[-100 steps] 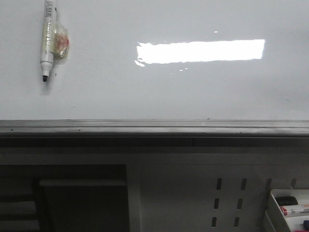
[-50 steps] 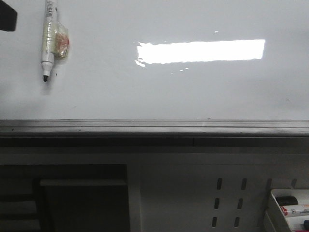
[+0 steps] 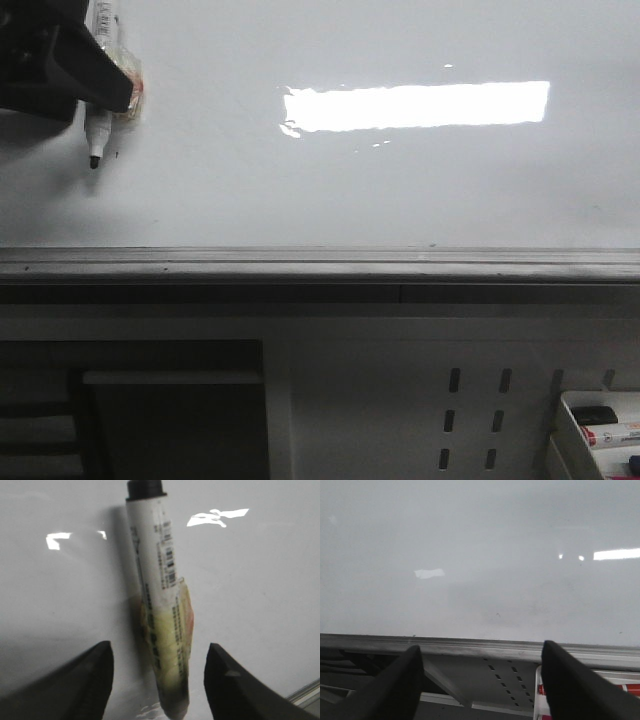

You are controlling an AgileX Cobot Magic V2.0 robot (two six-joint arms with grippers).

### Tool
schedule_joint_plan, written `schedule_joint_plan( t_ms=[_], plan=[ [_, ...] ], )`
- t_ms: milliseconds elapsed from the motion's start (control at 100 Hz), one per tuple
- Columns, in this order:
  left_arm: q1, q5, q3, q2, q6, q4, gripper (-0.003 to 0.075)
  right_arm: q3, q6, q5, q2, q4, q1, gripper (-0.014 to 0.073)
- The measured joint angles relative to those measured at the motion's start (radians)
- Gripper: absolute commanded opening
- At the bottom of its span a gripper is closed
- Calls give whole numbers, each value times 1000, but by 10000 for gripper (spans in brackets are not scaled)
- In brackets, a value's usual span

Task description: Write number 4 on whiteboard

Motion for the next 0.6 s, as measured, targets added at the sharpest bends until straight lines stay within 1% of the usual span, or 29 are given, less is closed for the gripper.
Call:
schedule_joint_plan(
  t_ms=[100, 170, 220, 390, 410, 600],
  plan=[
    [-2, 9, -18, 12, 6, -7, 377, 0, 0, 0, 0, 0, 0, 448],
    [-2, 9, -22, 16, 15, -9, 328, 0, 0, 0, 0, 0, 0, 448],
    [-2, 9, -24, 17, 17, -11, 270, 0, 0, 0, 0, 0, 0, 448],
    [-2, 7, -24, 24, 19, -11, 1, 0, 0, 0, 0, 0, 0, 448],
    [-2, 7, -24, 24, 21, -11, -19, 0, -2, 0, 0, 0, 0, 448],
    [-2, 32, -24, 22, 56, -11, -20, 0, -5, 0, 0, 0, 0, 448]
  ],
)
